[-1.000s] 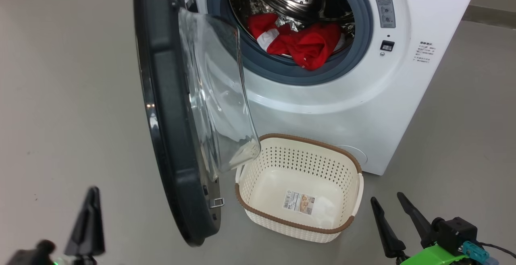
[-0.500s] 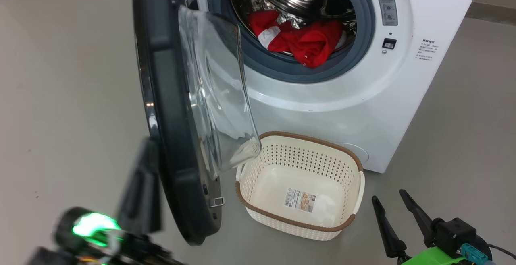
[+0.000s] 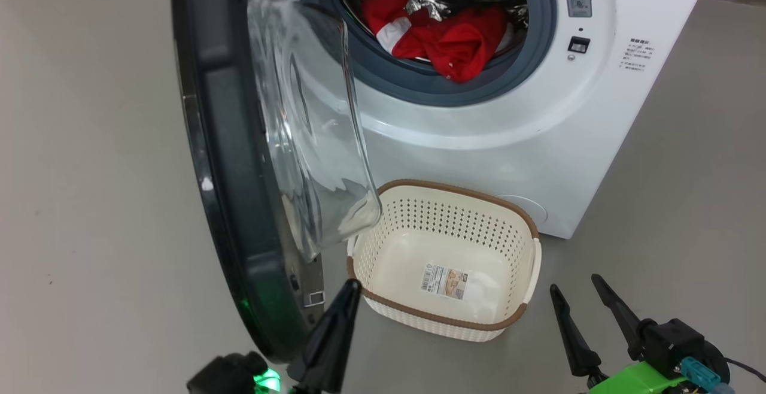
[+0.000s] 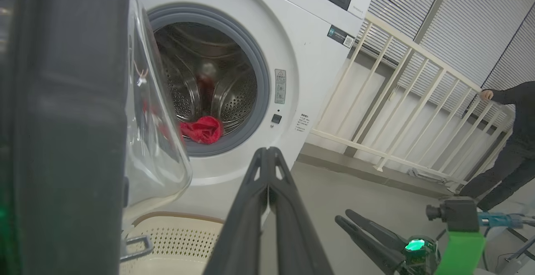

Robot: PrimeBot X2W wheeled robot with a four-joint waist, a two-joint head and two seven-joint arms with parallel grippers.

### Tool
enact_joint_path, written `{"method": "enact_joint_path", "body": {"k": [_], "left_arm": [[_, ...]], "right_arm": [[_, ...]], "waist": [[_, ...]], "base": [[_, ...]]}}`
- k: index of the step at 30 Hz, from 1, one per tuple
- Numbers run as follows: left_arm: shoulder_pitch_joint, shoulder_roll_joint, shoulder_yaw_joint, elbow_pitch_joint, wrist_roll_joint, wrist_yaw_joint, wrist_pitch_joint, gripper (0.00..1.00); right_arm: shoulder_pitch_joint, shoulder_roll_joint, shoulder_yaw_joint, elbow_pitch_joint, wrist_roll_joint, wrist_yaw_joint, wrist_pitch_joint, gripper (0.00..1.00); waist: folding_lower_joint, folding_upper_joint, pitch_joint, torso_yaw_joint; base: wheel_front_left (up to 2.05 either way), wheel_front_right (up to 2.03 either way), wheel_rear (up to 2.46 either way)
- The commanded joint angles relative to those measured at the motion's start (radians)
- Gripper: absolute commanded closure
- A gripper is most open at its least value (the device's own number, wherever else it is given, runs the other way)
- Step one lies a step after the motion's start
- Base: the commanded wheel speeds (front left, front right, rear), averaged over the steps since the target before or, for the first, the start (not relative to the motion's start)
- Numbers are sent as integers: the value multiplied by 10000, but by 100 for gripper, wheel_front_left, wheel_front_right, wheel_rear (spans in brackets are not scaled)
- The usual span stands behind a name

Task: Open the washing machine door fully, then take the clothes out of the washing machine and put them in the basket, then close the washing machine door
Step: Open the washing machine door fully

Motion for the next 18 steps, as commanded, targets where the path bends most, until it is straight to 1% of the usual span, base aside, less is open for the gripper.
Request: {"method": "enact_joint_path", "body": {"k": [1,8,18], "left_arm": [[-482,19,436,42,-102,78,-49,100],[-843,19,1046,1040,-378,233,-49,100],[-851,19,1859,1403,-395,270,-49,100]], "right_arm": [[-428,-37,194,-268,-35,48,-93,0],[-472,-35,172,-304,-106,48,-93,0],[-506,-72,123,-370,-193,48,-93,0]], "waist": [[0,-1,59,-34],[0,-1,106,-60],[0,-1,234,174]], "base": [[0,0,0],[0,0,0],[0,0,0]]}}
